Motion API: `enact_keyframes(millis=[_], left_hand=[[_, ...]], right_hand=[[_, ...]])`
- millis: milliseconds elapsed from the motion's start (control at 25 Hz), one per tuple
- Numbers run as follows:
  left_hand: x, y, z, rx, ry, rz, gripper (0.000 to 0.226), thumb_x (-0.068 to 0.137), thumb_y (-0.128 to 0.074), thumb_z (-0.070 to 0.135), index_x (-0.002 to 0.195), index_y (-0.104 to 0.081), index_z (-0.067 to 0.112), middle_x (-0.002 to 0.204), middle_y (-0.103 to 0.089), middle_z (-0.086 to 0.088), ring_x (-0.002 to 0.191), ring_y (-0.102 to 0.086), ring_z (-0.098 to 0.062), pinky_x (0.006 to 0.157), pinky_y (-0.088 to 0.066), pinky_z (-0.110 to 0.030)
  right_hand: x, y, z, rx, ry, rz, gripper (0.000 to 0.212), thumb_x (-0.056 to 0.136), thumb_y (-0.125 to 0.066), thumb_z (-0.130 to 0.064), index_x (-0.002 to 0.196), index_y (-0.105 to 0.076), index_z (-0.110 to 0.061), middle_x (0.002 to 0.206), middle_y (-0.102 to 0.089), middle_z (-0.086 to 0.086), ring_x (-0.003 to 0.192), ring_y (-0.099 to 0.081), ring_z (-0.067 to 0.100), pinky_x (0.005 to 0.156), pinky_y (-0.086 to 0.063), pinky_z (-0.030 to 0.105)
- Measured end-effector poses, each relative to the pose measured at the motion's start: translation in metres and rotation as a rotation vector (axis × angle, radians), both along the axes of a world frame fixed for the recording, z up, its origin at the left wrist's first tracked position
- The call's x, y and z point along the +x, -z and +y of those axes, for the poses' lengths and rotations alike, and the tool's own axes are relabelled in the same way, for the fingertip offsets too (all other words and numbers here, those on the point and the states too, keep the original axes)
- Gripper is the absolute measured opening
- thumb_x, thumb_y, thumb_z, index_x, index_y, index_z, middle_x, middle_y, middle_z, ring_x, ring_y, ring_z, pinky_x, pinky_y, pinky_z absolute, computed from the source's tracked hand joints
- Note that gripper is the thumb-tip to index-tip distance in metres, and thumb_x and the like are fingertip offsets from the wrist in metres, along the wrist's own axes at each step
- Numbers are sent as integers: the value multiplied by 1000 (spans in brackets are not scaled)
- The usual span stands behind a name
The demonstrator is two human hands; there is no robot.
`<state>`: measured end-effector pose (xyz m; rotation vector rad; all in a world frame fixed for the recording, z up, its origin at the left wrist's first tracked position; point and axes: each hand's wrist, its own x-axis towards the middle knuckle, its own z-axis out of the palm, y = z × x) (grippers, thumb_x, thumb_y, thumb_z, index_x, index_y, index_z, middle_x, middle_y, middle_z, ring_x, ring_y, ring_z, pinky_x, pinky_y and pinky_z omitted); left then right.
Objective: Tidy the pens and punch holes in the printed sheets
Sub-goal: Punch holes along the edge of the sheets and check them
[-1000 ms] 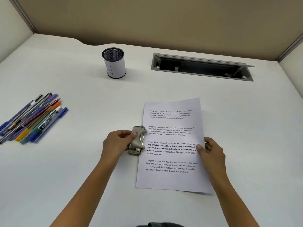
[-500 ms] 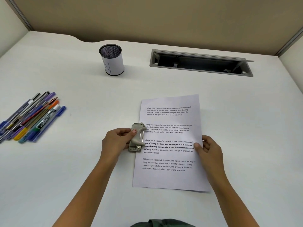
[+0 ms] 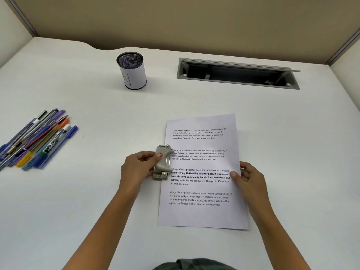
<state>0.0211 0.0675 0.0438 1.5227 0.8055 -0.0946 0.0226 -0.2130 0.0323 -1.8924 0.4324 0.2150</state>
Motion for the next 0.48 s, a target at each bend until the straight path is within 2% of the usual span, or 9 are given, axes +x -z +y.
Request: enact_keyframes(millis=[120,480], left_hand=[[0,1,0,1,1,-3,32,77,-78,26,104,-71,11,98,-73,-9,90,-71,-24,81,-57,-32],[0,2,0,-5,0,-1,30,77,-78,26,103,-70,12,98,-73,-10,87,-70,-23,77,-56,-29]], right_hand=[[1,0,-2,26,6,13,23,87,-64,-12,97,-64,-32,95,-75,-10,87,-73,15,88,-55,46],[0,3,-1,53,53,1,25,85,-66,-11,105,-65,-26,98,-75,-4,89,-72,20,90,-54,50]])
